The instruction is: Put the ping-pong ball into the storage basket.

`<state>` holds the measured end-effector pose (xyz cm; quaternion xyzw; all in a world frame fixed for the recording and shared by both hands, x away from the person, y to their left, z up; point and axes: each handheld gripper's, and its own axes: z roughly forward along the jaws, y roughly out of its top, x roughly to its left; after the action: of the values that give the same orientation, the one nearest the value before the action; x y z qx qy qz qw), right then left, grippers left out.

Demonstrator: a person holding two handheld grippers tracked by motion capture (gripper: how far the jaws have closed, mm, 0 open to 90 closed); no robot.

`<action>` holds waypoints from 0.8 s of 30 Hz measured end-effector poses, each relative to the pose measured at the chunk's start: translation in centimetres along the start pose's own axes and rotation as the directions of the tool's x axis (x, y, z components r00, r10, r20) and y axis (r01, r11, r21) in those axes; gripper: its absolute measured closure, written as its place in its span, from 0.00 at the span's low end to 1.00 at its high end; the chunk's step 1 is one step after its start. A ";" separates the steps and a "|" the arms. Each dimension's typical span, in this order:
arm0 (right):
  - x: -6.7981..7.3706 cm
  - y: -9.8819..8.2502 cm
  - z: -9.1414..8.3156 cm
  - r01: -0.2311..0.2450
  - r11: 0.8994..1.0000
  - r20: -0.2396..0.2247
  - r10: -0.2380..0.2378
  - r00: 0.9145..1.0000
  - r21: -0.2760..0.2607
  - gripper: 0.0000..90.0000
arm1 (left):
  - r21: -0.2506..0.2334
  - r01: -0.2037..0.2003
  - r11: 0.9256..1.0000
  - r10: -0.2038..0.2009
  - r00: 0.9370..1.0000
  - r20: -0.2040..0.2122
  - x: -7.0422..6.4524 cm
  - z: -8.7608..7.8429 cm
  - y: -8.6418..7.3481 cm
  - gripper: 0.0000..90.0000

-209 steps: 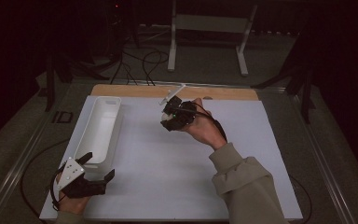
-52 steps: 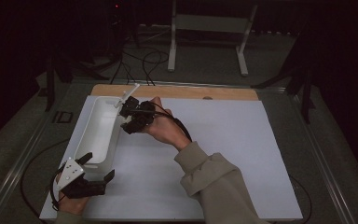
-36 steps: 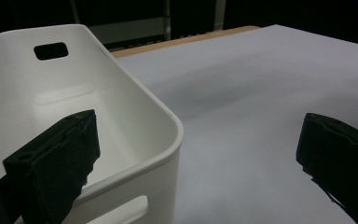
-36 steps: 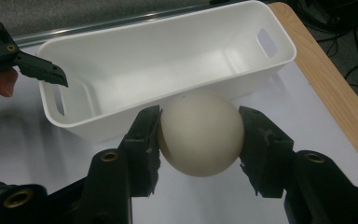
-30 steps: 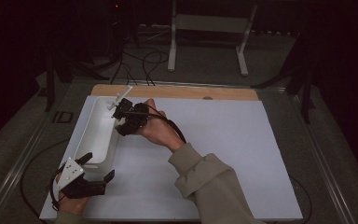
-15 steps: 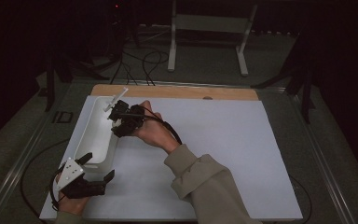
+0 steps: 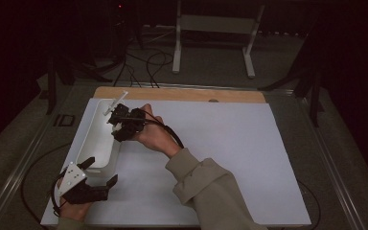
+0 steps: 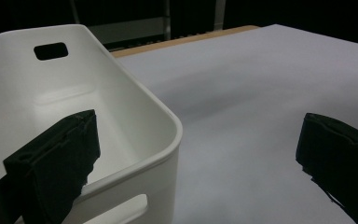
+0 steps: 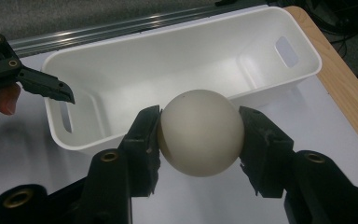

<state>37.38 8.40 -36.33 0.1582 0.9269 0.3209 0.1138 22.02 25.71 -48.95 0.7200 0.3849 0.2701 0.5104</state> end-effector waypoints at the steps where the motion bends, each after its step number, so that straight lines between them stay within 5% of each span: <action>1: 0.0 0.0 0.0 0.001 1.000 0.000 -0.001 1.000 -0.001 0.56 | 0.000 0.000 1.000 0.000 1.000 0.000 0.0 0.0 0.0 0.00; 24: 0.7 1.0 1.0 -0.004 1.000 -0.011 0.004 1.000 -0.010 0.56 | 0.000 -0.001 1.000 0.001 1.000 0.000 0.0 -0.1 0.0 0.00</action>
<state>37.24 9.96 -36.54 0.1575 0.9256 0.3265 0.1089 21.99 25.79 -48.94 0.7201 0.3845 0.2705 0.5104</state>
